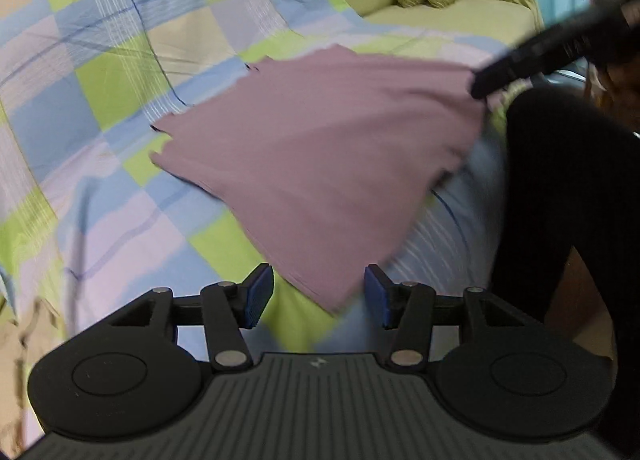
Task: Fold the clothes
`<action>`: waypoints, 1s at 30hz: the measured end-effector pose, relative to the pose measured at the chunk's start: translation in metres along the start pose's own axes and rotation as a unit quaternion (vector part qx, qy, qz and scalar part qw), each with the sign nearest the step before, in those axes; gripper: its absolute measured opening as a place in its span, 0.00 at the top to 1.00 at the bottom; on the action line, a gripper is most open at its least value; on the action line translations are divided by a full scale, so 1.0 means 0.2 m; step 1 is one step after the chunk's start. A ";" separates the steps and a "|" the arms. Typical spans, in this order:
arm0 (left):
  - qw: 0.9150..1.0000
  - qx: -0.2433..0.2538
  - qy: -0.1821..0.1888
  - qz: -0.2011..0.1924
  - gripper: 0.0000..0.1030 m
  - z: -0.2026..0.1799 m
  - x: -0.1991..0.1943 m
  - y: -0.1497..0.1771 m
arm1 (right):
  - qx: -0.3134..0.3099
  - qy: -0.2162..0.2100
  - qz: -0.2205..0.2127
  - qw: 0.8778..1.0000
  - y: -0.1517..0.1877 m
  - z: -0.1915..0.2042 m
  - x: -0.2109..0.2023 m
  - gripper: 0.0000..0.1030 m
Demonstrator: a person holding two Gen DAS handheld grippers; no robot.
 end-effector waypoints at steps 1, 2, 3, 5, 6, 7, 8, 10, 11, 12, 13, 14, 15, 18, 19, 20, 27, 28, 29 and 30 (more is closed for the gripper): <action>1.000 -0.001 -0.006 -0.004 0.47 -0.02 0.00 0.02 | -0.008 -0.002 0.003 1.000 0.00 0.04 0.00 0.55; 1.000 -0.010 -0.015 -0.006 0.47 -0.02 0.01 0.02 | -0.014 -0.004 0.006 1.000 0.00 0.06 0.00 0.53; 0.999 -0.030 -0.018 -0.008 0.51 -0.01 0.02 0.03 | -0.017 -0.003 0.010 1.000 0.01 0.08 0.01 0.51; 0.997 -0.072 -0.009 -0.011 0.79 0.02 0.03 0.04 | -0.023 -0.002 0.018 1.000 0.02 0.10 0.03 0.51; 0.996 -0.093 -0.007 -0.012 0.93 0.04 0.02 0.05 | -0.024 -0.002 0.022 0.999 0.03 0.12 0.04 0.51; 0.994 -0.107 -0.009 -0.016 0.97 0.05 0.01 0.06 | -0.027 -0.002 0.023 0.999 0.03 0.14 0.05 0.51; 0.991 -0.133 -0.011 -0.022 0.99 0.07 -0.01 0.07 | -0.029 -0.001 0.024 0.999 0.03 0.15 0.05 0.51; 0.985 -0.172 -0.005 -0.027 1.00 0.10 -0.03 0.09 | -0.034 -0.001 0.025 0.999 0.03 0.16 0.06 0.50; 0.979 -0.202 0.001 -0.031 1.00 0.12 -0.06 0.11 | -0.038 -0.001 0.025 0.999 0.04 0.17 0.06 0.50; 0.976 -0.217 0.002 -0.035 1.00 0.13 -0.08 0.13 | -0.041 -0.001 0.025 0.999 0.04 0.17 0.06 0.50; 0.974 -0.225 -0.001 -0.036 1.00 0.13 -0.10 0.14 | -0.047 0.000 0.027 0.999 0.04 0.18 0.06 0.50; 0.972 -0.231 -0.003 -0.037 1.00 0.14 -0.11 0.15 | -0.053 0.001 0.029 0.998 0.05 0.19 0.07 0.50; 0.972 -0.231 -0.004 -0.034 1.00 0.14 -0.12 0.16 | -0.060 0.005 0.028 0.998 0.05 0.19 0.06 0.50; 0.980 -0.195 -0.025 -0.020 1.00 0.13 -0.13 0.18 | -0.074 0.017 0.031 0.997 0.06 0.16 0.05 0.48; 0.984 -0.172 -0.033 -0.016 1.00 0.12 -0.13 0.18 | -0.078 0.022 0.032 0.996 0.06 0.14 0.04 0.48; 0.988 -0.145 -0.042 -0.014 0.99 0.10 -0.13 0.17 | -0.090 0.031 0.032 0.995 0.06 0.12 0.03 0.48; 0.989 0.095 -0.107 -0.046 0.47 -0.14 -0.15 0.11 | -0.213 0.089 0.051 0.972 0.12 0.03 -0.04 0.43; 0.987 0.114 -0.104 -0.044 0.47 -0.17 -0.14 0.11 | -0.228 0.092 0.057 0.968 0.14 0.02 -0.03 0.42; 0.983 0.145 -0.103 -0.040 0.47 -0.21 -0.11 0.12 | -0.245 0.095 0.064 0.963 0.16 0.01 -0.03 0.41; 0.979 0.168 -0.107 -0.038 0.47 -0.24 -0.09 0.12 | -0.265 0.102 0.071 0.956 0.17 0.00 -0.02 0.41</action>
Point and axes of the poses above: each gripper's, at about its wrist camera, not at the fingertips, and x roughly the way its jaws point, z to its left, y to its underside, the point moved 4 cm from there along x, roughly the way its jaws point
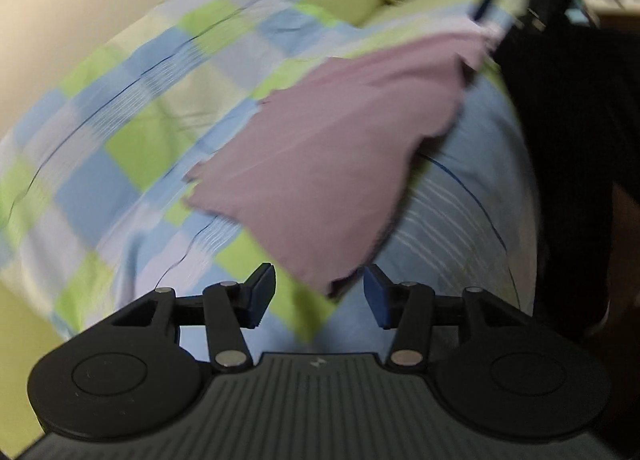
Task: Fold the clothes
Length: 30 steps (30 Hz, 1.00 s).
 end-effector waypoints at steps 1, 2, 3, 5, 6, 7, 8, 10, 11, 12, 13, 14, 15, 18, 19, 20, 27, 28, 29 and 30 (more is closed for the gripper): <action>1.000 0.016 -0.004 0.001 0.47 -0.02 0.01 0.00 | -0.022 0.008 0.007 1.000 0.01 0.00 0.02 0.41; 0.999 0.041 -0.012 0.005 0.47 -0.05 0.04 -0.01 | -0.047 0.018 0.013 0.999 0.03 0.00 0.03 0.41; 0.999 0.050 -0.014 0.009 0.47 -0.06 0.07 -0.01 | -0.064 0.025 0.017 0.998 0.03 0.00 0.05 0.41; 0.998 0.064 -0.020 0.014 0.47 -0.08 0.11 -0.02 | -0.108 0.041 0.030 0.993 0.05 0.00 0.10 0.41; 0.997 0.074 -0.023 0.016 0.47 -0.09 0.12 -0.02 | -0.125 0.044 0.036 0.991 0.05 -0.01 0.12 0.41; 0.996 0.082 -0.026 0.017 0.47 -0.10 0.14 -0.03 | -0.142 0.048 0.042 0.988 0.06 -0.01 0.15 0.41; 0.996 0.084 -0.029 0.017 0.47 -0.10 0.15 -0.03 | -0.161 0.049 0.044 0.985 0.06 0.00 0.17 0.41; 0.997 0.074 -0.027 0.020 0.54 -0.09 0.16 -0.04 | -0.201 0.050 0.046 0.977 0.08 0.01 0.22 0.41; 0.998 0.059 -0.020 0.023 0.57 -0.08 0.16 -0.05 | -0.223 0.048 0.048 0.972 0.09 0.02 0.24 0.41; 0.999 0.041 -0.016 0.027 0.60 -0.07 0.16 -0.05 | -0.250 0.053 0.047 0.966 0.11 0.02 0.25 0.41; 0.999 0.030 -0.016 0.029 0.61 -0.05 0.16 -0.05 | -0.275 0.062 0.042 0.959 0.12 0.02 0.26 0.41; 0.999 0.021 -0.017 0.030 0.61 -0.04 0.17 -0.05 | -0.300 0.075 0.039 0.950 0.14 0.01 0.26 0.41; 0.999 0.022 -0.020 0.030 0.62 -0.03 0.17 -0.05 | -0.318 0.089 0.036 0.943 0.15 -0.01 0.26 0.41; 0.998 0.044 -0.030 0.032 0.62 -0.05 0.19 -0.07 | -0.346 0.102 0.037 0.932 0.19 -0.08 0.27 0.41; 0.997 0.056 -0.034 0.032 0.61 -0.07 0.20 -0.07 | -0.354 0.102 0.038 0.929 0.20 -0.10 0.27 0.41; 0.996 0.069 -0.039 0.031 0.61 -0.09 0.21 -0.08 | -0.367 0.099 0.039 0.924 0.22 -0.09 0.27 0.41; 0.992 0.104 -0.057 0.033 0.81 -0.13 0.25 -0.11 | -0.406 0.099 -0.014 0.908 0.22 -0.05 0.28 0.48; 0.992 0.105 -0.055 0.035 0.88 -0.12 0.26 -0.11 | -0.404 0.097 -0.018 0.909 0.21 -0.05 0.27 0.52; 0.993 0.102 -0.051 0.037 0.90 -0.12 0.26 -0.11 | -0.404 0.095 -0.023 0.910 0.21 -0.05 0.27 0.63; 0.993 0.098 -0.046 0.037 0.94 -0.11 0.26 -0.11 | -0.404 0.092 -0.028 0.910 0.21 -0.05 0.26 0.77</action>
Point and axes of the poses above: each gripper's, at about its wrist camera, not at the fingertips, and x roughly the way its jaws point, z to its left, y to its underside, the point moved 4 cm from there along x, roughly the way its jaws point
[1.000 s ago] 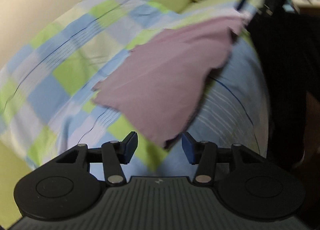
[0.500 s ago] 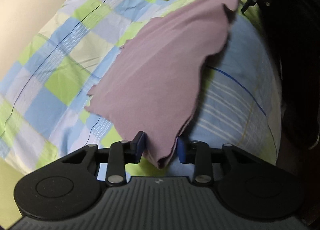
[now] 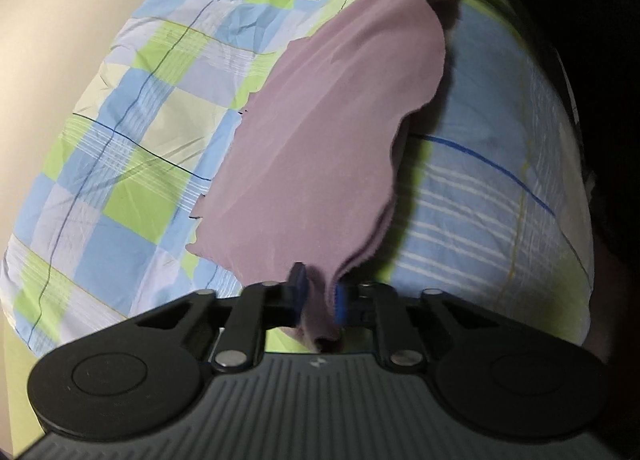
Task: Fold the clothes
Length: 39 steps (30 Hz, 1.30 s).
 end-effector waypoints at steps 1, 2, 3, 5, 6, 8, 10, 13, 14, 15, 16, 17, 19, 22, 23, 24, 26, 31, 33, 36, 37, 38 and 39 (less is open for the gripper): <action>1.000 -0.004 0.008 0.001 0.97 0.01 0.00 0.00 | 0.002 -0.002 -0.010 1.000 0.00 0.00 -0.02 0.88; 1.000 -0.009 0.016 0.001 0.97 0.02 0.00 0.00 | 0.009 -0.002 -0.019 1.000 0.00 0.00 -0.03 1.00; 1.000 -0.016 0.024 -0.001 0.98 0.04 -0.01 -0.01 | 0.017 -0.002 -0.025 1.000 -0.01 -0.01 -0.05 1.00; 0.999 -0.031 0.040 -0.005 0.99 0.09 -0.03 -0.01 | 0.046 -0.002 -0.026 0.999 -0.01 -0.04 -0.06 1.00; 0.998 -0.042 0.048 -0.009 0.99 0.12 -0.04 -0.01 | 0.051 0.000 -0.023 0.998 -0.02 -0.06 -0.07 1.00; 0.996 -0.060 0.063 -0.018 1.00 0.18 -0.09 -0.01 | 0.055 0.001 -0.015 0.998 -0.03 -0.08 -0.09 1.00; 0.994 -0.067 0.081 -0.022 1.00 0.22 -0.16 -0.01 | 0.060 0.000 -0.010 0.998 -0.04 -0.11 -0.13 1.00; 0.988 -0.084 0.123 -0.026 1.00 0.22 -0.29 0.03 | 0.067 -0.013 -0.011 0.998 -0.07 -0.14 -0.28 1.00; 0.986 -0.089 0.139 -0.026 1.00 0.21 -0.34 0.04 | 0.066 -0.023 -0.009 0.998 -0.07 -0.14 -0.33 1.00; 0.984 -0.093 0.153 -0.025 1.00 0.20 -0.38 0.05 | 0.065 -0.032 -0.007 0.997 -0.08 -0.13 -0.37 1.00; 0.981 -0.096 0.166 -0.024 1.00 0.20 -0.42 0.06 | 0.063 -0.048 -0.003 0.997 -0.08 -0.11 -0.42 1.00; 0.978 -0.100 0.180 -0.023 1.00 0.20 -0.46 0.07 | 0.059 -0.060 0.001 0.996 -0.09 -0.10 -0.45 1.00; 0.976 -0.105 0.188 -0.024 1.00 0.23 -0.47 0.07 | 0.049 -0.077 0.008 0.996 -0.11 -0.08 -0.51 1.00; 0.976 -0.113 0.184 -0.029 1.00 0.34 -0.44 0.07 | 0.033 -0.084 0.012 0.996 -0.13 -0.14 -0.53 1.00; 0.976 -0.119 0.182 -0.029 1.00 0.42 -0.39 0.07 | 0.034 -0.086 0.011 0.996 -0.13 -0.19 -0.51 1.00; 0.975 -0.122 0.182 -0.029 1.00 0.48 -0.34 0.06 | 0.038 -0.091 0.011 0.995 -0.14 -0.24 -0.50 1.00; 0.975 -0.130 0.180 -0.029 1.00 0.61 -0.23 0.05 | 0.053 -0.112 0.000 0.992 -0.17 -0.42 -0.42 1.00; 0.962 -0.170 0.214 0.003 1.00 0.94 0.24 0.04 | 0.115 -0.196 -0.001 0.974 -0.18 -0.84 -0.02 1.00; 0.952 -0.195 0.234 0.020 1.00 1.06 0.51 0.05 | 0.152 -0.242 0.008 0.958 -0.16 -0.97 0.19 1.00; 0.934 -0.232 0.268 0.040 1.00 1.14 0.83 0.09 | 0.218 -0.297 0.013 0.930 -0.06 -1.10 0.59 1.00; 0.929 -0.239 0.278 0.046 1.00 1.14 0.92 0.12 | 0.241 -0.316 0.018 0.917 -0.03 -1.12 0.70 1.00; 0.926 -0.244 0.283 0.050 1.00 1.13 0.97 0.14 | 0.263 -0.336 0.023 0.904 0.00 -1.14 0.82 0.99; 0.921 -0.251 0.293 0.054 0.99 1.11 1.03 0.17 | 0.279 -0.349 0.026 0.894 0.03 -1.13 0.88 0.99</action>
Point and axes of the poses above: each gripper's, at about its wrist camera, not at the fingertips, and x roughly the way its jaws point, z to its left, y to its underside, the point moved 4 cm from there along x, roughly the way its jaws point
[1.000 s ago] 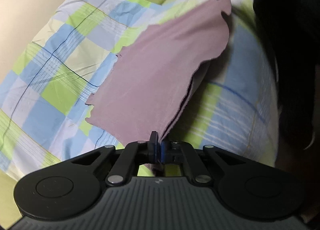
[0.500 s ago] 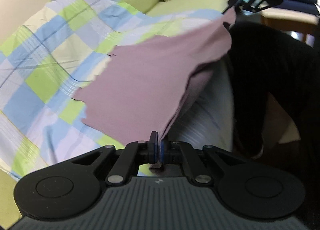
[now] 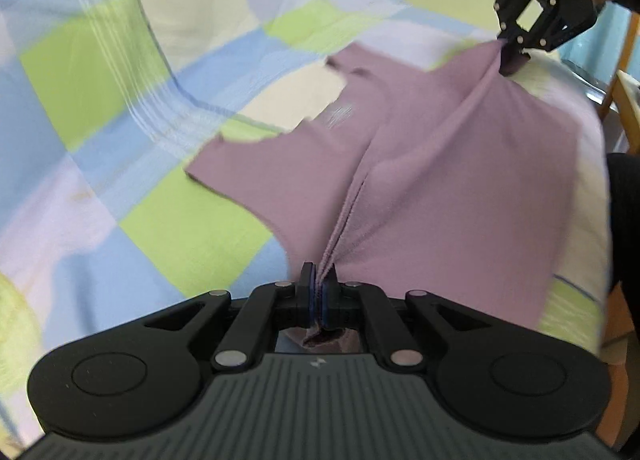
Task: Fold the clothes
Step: 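Fold the T-shirt lengthwise with the right gripper toward the left gripper, then release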
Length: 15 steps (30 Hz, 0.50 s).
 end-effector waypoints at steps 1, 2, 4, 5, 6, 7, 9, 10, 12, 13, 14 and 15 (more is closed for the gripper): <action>1.000 -0.010 0.009 -0.001 0.98 0.02 0.03 0.02 | 0.025 -0.016 -0.003 1.000 0.03 -0.06 0.07 0.99; 1.000 -0.024 0.015 -0.008 0.97 0.05 0.05 0.03 | 0.047 -0.029 -0.012 0.998 0.06 -0.11 0.12 0.95; 0.998 -0.053 0.022 -0.027 0.87 0.08 0.05 0.06 | 0.098 -0.038 -0.049 0.993 0.14 -0.16 0.14 0.73; 0.996 -0.076 0.025 -0.044 0.84 0.10 0.04 0.09 | 0.125 -0.041 -0.069 0.989 0.18 -0.18 0.14 0.65; 0.994 -0.090 0.027 -0.056 0.77 0.11 0.03 0.11 | 0.151 -0.047 -0.091 0.983 0.22 -0.20 0.12 0.65; 0.992 -0.100 0.027 -0.065 0.75 0.11 0.02 0.14 | 0.177 -0.053 -0.113 0.976 0.26 -0.20 0.10 0.65; 0.988 -0.122 0.023 -0.089 0.71 0.11 0.01 0.18 | 0.215 -0.059 -0.149 0.963 0.34 -0.21 0.07 0.65; 0.987 -0.127 0.022 -0.095 0.70 0.11 0.00 0.19 | 0.222 -0.043 -0.173 0.959 0.37 -0.20 0.05 0.64; 0.985 -0.132 0.017 -0.107 0.70 0.07 -0.01 0.22 | 0.229 0.004 -0.202 0.952 0.40 -0.20 0.01 0.63; 0.987 -0.122 0.010 -0.108 0.70 0.06 -0.01 0.22 | 0.229 0.021 -0.223 0.947 0.40 -0.17 -0.03 0.63; 0.988 -0.110 -0.002 -0.108 0.70 0.04 -0.01 0.22 | 0.223 0.030 -0.240 0.944 0.38 -0.14 -0.06 0.63; 0.989 -0.103 -0.011 -0.110 0.70 0.03 -0.01 0.22 | 0.214 0.035 -0.254 0.943 0.36 -0.12 -0.08 0.63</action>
Point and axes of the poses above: each gripper's, at about its wrist camera, not at the fingertips, and x roughly the way its jaws point, z to its left, y to its underside, the point moved 4 cm from there along x, roughly the way its jaws point
